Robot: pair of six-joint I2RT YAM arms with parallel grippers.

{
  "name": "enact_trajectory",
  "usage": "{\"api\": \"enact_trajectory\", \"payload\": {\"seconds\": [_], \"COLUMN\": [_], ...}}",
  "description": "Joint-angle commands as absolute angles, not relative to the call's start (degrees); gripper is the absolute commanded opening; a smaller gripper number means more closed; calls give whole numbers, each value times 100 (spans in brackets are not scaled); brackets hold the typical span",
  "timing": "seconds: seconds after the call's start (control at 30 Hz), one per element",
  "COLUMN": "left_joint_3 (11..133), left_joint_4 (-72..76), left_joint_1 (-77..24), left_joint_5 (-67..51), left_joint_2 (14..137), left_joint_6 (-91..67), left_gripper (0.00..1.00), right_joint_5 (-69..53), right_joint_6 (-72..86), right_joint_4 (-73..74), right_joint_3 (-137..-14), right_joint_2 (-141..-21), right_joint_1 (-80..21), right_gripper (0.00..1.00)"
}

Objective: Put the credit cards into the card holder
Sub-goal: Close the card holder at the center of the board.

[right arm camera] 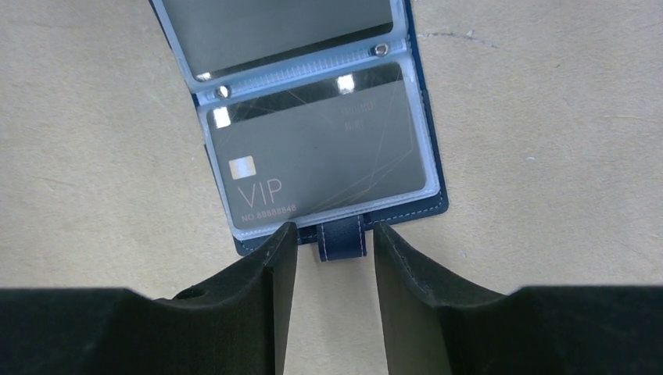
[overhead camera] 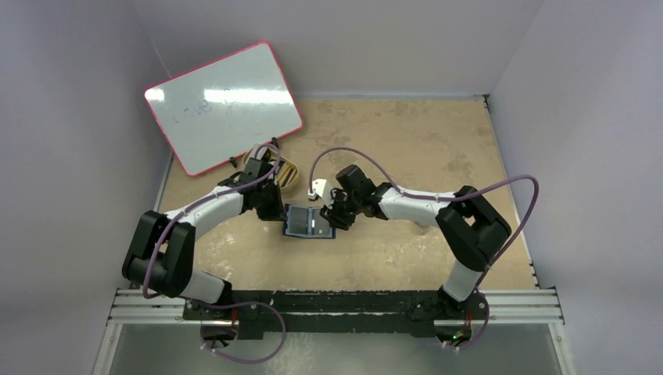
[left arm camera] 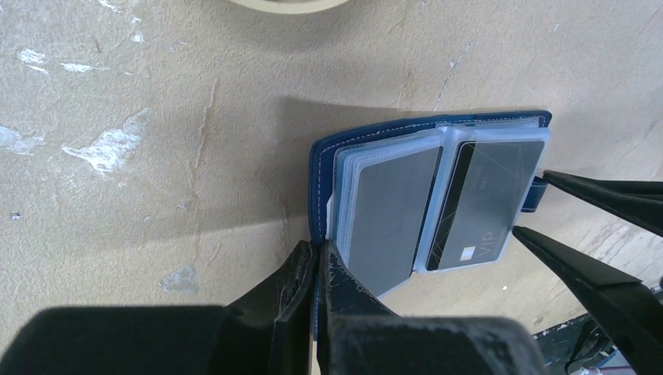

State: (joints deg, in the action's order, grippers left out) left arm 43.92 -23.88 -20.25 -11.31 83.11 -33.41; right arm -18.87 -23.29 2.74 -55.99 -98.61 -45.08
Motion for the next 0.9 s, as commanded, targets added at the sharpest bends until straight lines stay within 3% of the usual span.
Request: {"api": "enact_trajectory", "payload": {"seconds": [0.0, 0.13, 0.33, 0.43, 0.87], "left_joint_3": [4452, 4455, 4450, 4430, 4480], "left_joint_4": [-2399, -2400, -2414, -2425, -2617], "left_joint_1": [-1930, -1904, -1888, -1873, -1865], "left_joint_5": [-1052, -1034, -1017, -921, -587], "left_joint_2": [8136, 8139, 8139, 8156, 8130], "left_joint_6": [-3304, -3322, -3320, -3321, -3331], "left_gripper": [0, 0, 0, 0, 0], "right_joint_5": [-1581, -1462, -1276, -1430, -1633], "right_joint_6": [-2581, -2540, -2461, -2256, -998], "right_joint_4": [349, 322, -55, -650, -2615], "right_joint_3": [-5710, -5754, -5733, -5593, -4261], "right_joint_2": [-10079, -10184, -10002, -9678, -9126], "right_joint_1": [-4596, -4618, -4630, -4632, -4632], "right_gripper": [44, 43, 19, 13, 10]}}
